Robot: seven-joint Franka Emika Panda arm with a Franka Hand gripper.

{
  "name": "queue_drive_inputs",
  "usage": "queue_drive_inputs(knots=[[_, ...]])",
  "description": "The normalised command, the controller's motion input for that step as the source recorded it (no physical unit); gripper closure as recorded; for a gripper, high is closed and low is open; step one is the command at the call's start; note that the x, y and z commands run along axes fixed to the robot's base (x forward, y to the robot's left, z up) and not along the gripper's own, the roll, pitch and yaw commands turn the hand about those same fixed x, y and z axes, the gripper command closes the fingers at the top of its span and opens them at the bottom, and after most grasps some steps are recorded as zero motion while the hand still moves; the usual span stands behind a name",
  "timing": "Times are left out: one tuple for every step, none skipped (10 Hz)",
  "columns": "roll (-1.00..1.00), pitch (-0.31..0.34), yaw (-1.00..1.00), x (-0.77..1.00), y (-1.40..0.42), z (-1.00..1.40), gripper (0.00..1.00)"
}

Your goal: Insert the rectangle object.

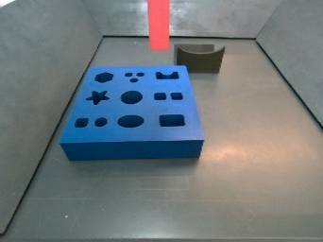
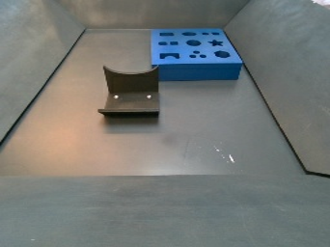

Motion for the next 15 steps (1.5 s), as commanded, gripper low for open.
queue_drive_inputs(knots=[[0.0,-0.037,-0.76,0.21,-0.23,-0.36,1.0],[-0.01,-0.104,-1.0,0.0,-0.09,-0.49,1.0],[0.0,-0.066,-1.0,0.0,-0.08,-0.51,1.0],[-0.05,-0.077,-1.0,-0.03,0.0,-0.53,1.0],[-0.07,-0.06,-1.0,-0.03,0.0,-0.51,1.0],[-0.11,-0.066,-0.95,-0.01,-0.03,-0.42,1.0],[-0.12,-0.081,-0.95,-0.01,-0.03,-0.41,1.0],[-0.11,-0.101,-0.95,-0.02,-0.03,-0.41,1.0],[-0.1,-0.076,-0.96,-0.01,-0.03,-0.4,1.0],[-0.1,-0.074,-0.97,-0.01,-0.03,-0.41,1.0],[-0.07,-0.033,-0.98,0.0,-0.05,-0.36,1.0],[-0.08,0.0,-0.87,0.04,-0.09,-0.28,1.0],[-0.08,0.0,-0.78,0.19,-0.1,-0.31,1.0],[-0.07,0.0,-0.74,0.29,-0.11,-0.29,1.0],[-0.05,0.004,-0.75,0.32,-0.12,-0.22,1.0]])
